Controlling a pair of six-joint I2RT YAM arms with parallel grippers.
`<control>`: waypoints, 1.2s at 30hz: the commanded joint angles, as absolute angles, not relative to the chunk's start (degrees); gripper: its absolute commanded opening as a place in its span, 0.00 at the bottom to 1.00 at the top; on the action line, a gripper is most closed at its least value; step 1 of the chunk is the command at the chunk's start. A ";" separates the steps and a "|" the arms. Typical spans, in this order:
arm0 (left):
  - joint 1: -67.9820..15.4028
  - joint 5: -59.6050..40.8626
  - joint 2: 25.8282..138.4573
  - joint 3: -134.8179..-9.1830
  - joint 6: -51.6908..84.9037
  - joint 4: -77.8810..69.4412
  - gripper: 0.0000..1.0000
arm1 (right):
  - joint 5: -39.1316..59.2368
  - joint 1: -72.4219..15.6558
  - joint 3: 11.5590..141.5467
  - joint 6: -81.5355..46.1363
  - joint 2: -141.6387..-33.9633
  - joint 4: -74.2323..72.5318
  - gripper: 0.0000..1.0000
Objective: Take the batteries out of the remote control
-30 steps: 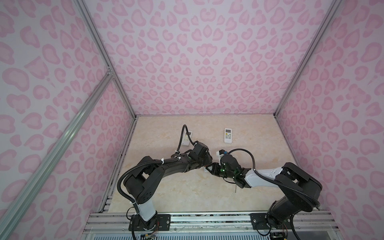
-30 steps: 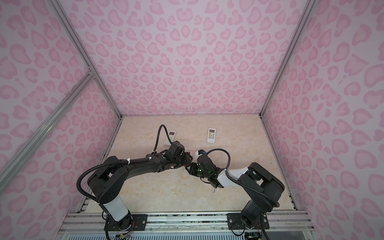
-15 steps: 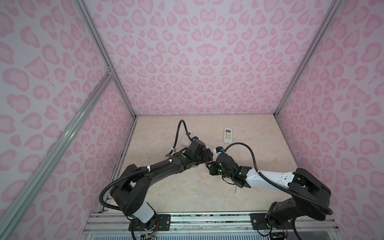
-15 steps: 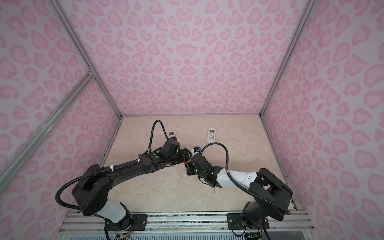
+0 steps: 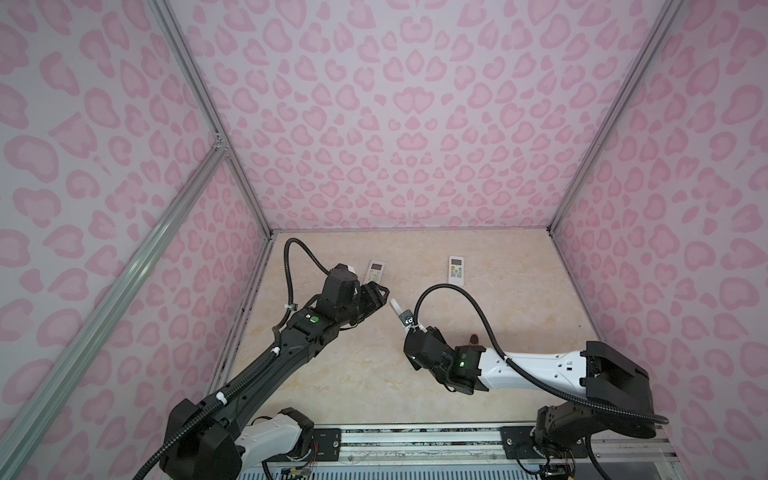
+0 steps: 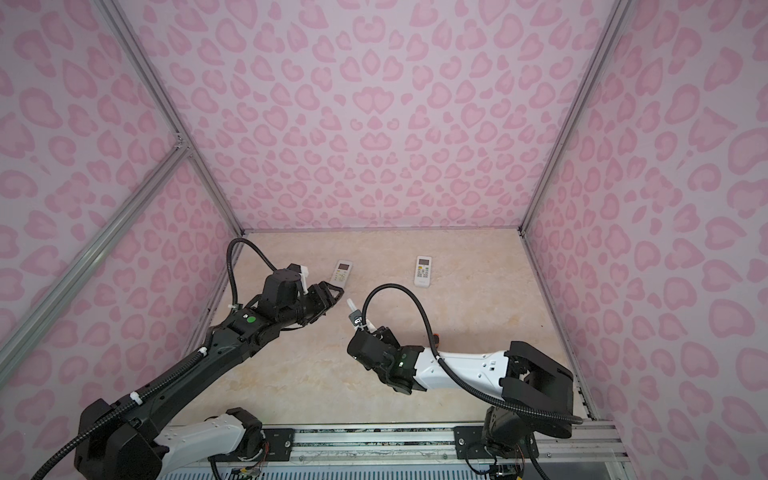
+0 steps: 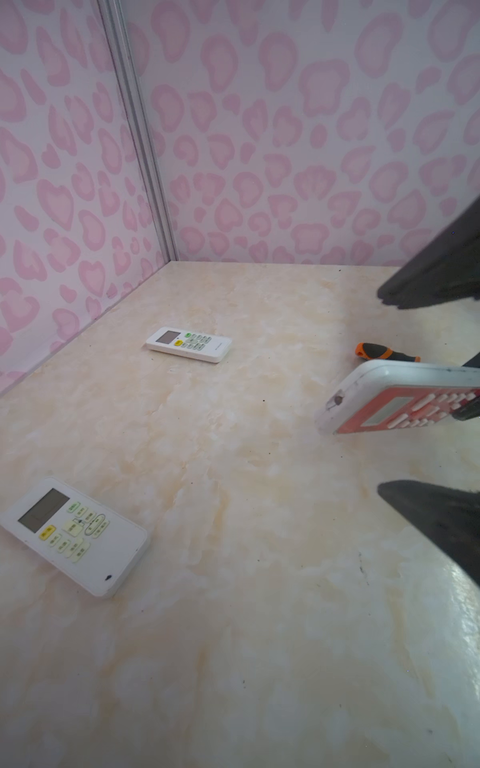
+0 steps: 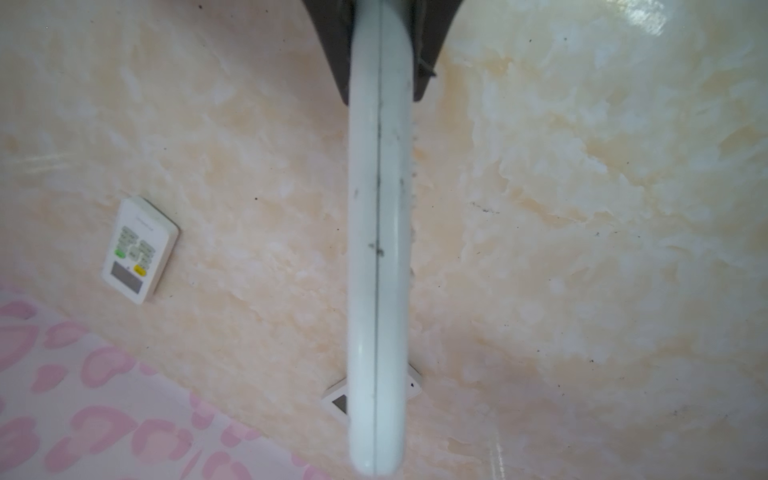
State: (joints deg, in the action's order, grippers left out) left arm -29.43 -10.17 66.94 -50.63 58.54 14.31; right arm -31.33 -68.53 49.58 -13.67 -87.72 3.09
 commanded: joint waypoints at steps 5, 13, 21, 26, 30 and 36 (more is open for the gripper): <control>-27.27 -20.96 68.61 -49.19 63.03 14.61 0.60 | -46.64 -73.95 53.42 -3.43 -91.67 6.09 0.05; -25.94 -25.02 69.36 -47.30 64.53 13.85 0.47 | -51.64 -77.42 55.28 0.25 -94.37 6.16 0.07; -25.42 -26.26 68.53 -45.98 64.96 13.33 0.12 | -53.72 -78.72 55.42 3.22 -94.56 6.19 0.09; -25.31 -26.51 68.73 -45.78 64.91 13.02 0.04 | -54.40 -79.50 55.02 3.25 -92.79 6.15 0.28; -24.89 -25.53 68.64 -45.61 62.15 11.54 0.04 | -53.21 -79.54 56.10 -1.70 -89.93 8.96 0.50; -24.70 -20.32 66.44 -44.64 52.82 8.78 0.04 | -48.07 -79.29 57.11 -13.55 -84.75 13.91 0.57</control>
State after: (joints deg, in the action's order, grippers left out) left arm -24.80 -23.70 68.05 -45.41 58.57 11.70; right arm -49.91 -79.46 57.14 -5.78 -86.11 11.33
